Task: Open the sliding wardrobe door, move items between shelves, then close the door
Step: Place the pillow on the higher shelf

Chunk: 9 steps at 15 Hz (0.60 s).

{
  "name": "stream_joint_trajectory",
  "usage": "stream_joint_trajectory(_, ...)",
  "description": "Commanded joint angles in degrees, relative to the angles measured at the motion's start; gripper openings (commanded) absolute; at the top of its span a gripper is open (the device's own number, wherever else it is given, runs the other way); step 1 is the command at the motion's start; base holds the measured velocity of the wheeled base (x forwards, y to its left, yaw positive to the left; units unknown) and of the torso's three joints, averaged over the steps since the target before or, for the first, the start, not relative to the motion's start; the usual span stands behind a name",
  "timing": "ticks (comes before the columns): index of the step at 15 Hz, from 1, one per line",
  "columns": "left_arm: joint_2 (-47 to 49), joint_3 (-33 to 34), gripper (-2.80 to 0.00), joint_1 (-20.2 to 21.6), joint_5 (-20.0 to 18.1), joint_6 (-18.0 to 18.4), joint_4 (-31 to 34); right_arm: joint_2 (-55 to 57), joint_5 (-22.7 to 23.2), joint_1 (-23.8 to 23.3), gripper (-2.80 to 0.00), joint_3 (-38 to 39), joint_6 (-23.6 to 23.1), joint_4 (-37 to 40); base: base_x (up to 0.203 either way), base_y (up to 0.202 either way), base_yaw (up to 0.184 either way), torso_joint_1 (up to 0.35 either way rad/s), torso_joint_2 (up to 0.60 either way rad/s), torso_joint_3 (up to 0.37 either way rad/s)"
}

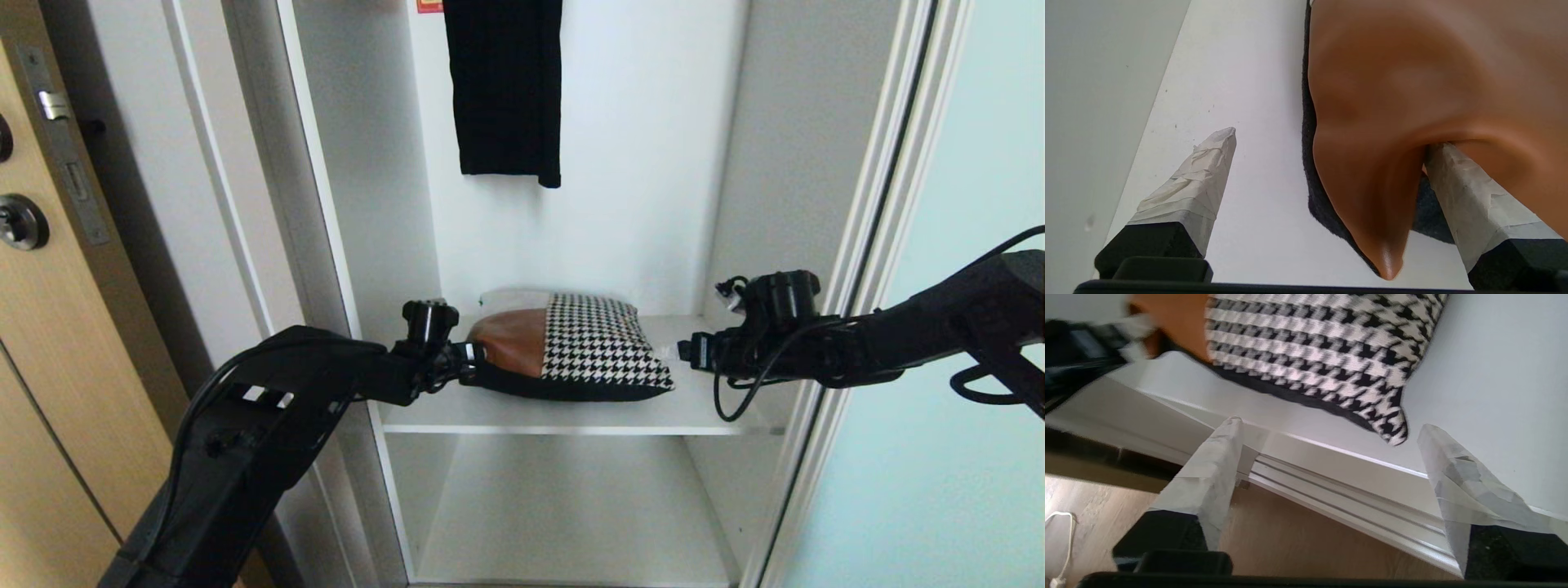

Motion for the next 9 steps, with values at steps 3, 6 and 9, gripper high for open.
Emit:
stream_joint_trajectory(3,1.1,0.3,0.00,0.0,0.3,1.2,-0.9,-5.2,2.2,-0.1,0.00,8.0,-0.4,-6.9,0.000,0.000,0.000,0.000,0.00,0.000)
stream_joint_trajectory(6,-3.7,7.8,0.00,0.0,0.0,1.4,-1.4,-6.1,3.5,-0.9,0.00,9.0,-0.3,-8.6,0.000,0.000,0.000,0.000,0.00,0.000)
stream_joint_trajectory(9,-9.5,18.1,0.00,0.0,-2.1,3.5,-8.6,-6.2,4.3,-1.2,0.00,9.8,-0.3,-8.9,0.000,0.000,0.000,0.000,0.00,0.000)
